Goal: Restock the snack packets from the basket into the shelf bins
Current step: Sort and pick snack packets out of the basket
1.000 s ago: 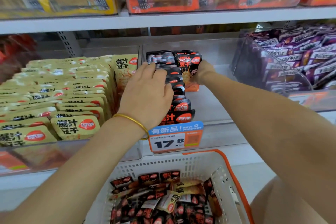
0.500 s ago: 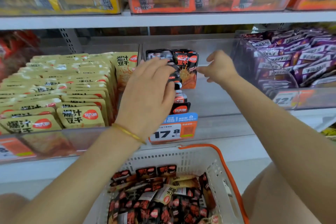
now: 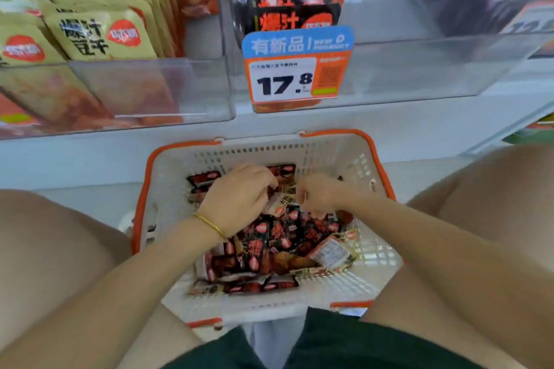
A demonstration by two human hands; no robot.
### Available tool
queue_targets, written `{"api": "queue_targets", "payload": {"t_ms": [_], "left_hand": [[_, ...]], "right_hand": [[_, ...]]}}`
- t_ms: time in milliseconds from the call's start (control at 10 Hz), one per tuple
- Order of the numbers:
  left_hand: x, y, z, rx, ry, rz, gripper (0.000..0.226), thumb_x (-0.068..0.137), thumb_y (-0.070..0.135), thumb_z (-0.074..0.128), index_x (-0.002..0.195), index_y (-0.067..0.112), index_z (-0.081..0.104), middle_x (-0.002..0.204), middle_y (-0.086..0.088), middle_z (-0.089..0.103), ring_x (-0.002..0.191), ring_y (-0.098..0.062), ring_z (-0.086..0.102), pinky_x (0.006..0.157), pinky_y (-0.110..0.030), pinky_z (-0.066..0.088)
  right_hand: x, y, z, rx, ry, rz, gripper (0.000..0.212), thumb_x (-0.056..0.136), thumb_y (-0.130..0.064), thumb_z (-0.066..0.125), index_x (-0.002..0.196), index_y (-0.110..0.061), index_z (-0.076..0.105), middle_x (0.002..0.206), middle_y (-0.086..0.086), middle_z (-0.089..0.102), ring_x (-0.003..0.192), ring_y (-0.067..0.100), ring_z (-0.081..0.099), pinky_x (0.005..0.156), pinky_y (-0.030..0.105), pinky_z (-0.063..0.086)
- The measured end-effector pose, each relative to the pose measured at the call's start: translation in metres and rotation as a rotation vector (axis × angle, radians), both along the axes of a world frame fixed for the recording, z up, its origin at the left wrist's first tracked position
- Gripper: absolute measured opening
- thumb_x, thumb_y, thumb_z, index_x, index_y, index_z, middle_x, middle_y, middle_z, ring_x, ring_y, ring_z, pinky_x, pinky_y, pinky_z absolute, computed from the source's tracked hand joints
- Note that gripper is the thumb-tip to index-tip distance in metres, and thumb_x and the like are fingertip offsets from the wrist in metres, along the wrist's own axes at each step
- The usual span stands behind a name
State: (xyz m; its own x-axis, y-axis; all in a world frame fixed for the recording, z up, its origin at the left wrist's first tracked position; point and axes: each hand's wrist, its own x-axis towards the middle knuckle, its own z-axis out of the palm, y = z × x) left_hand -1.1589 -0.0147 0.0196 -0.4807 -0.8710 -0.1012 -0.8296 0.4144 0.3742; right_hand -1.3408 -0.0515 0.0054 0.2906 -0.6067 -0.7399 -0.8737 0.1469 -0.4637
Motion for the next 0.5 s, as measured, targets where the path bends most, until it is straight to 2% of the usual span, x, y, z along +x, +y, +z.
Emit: {"api": "queue_targets", "payload": {"t_ms": [100,200,300,400,500], "left_hand": [[0.007,-0.007,-0.014,0.031,-0.005,0.056,0.026,0.092,0.01,0.046,0.111,0.012,0.064,0.116,-0.003,0.061,0.114,-0.021,0.05,0.094,-0.037,0.042],[0.012,-0.008,-0.026,0.045,0.014,0.085,0.024,0.091,0.009,0.047,0.107,0.011,0.065,0.111,-0.004,0.062,0.111,-0.023,0.05,0.094,-0.04,0.042],[0.013,-0.008,-0.034,0.082,0.007,0.092,0.025,0.091,0.01,0.046,0.108,0.012,0.064,0.112,-0.003,0.061,0.112,-0.023,0.048,0.094,-0.038,0.042],[0.016,-0.011,-0.042,0.098,-0.007,0.079,0.025,0.091,0.012,0.045,0.108,0.015,0.063,0.112,-0.001,0.061,0.112,-0.022,0.048,0.094,-0.038,0.041],[0.017,-0.013,-0.044,0.115,0.011,0.105,0.025,0.091,0.012,0.046,0.109,0.014,0.063,0.114,-0.001,0.06,0.113,-0.022,0.048,0.096,-0.038,0.04]], "right_hand": [[0.005,0.008,-0.053,0.046,0.099,0.061,0.027,0.092,-0.016,0.055,0.114,-0.002,0.063,0.113,0.017,0.065,0.107,0.034,0.061,0.084,0.038,0.049],[0.01,0.018,-0.107,0.172,0.079,-0.029,0.029,0.093,-0.015,0.054,0.118,-0.003,0.061,0.119,0.015,0.062,0.106,0.032,0.061,0.085,0.037,0.05],[0.023,0.024,-0.142,0.307,0.064,0.005,0.039,0.092,-0.007,0.056,0.13,-0.004,0.053,0.131,0.013,0.053,0.095,0.025,0.062,0.076,0.032,0.056],[0.03,0.03,-0.167,0.43,0.067,0.002,0.039,0.092,-0.001,0.054,0.13,0.0,0.05,0.121,0.016,0.054,0.079,0.02,0.054,0.067,0.029,0.053],[0.025,0.027,-0.167,0.363,0.017,-0.07,0.026,0.091,-0.004,0.057,0.116,-0.001,0.062,0.103,0.012,0.057,0.083,0.019,0.056,0.069,0.028,0.053]]}}
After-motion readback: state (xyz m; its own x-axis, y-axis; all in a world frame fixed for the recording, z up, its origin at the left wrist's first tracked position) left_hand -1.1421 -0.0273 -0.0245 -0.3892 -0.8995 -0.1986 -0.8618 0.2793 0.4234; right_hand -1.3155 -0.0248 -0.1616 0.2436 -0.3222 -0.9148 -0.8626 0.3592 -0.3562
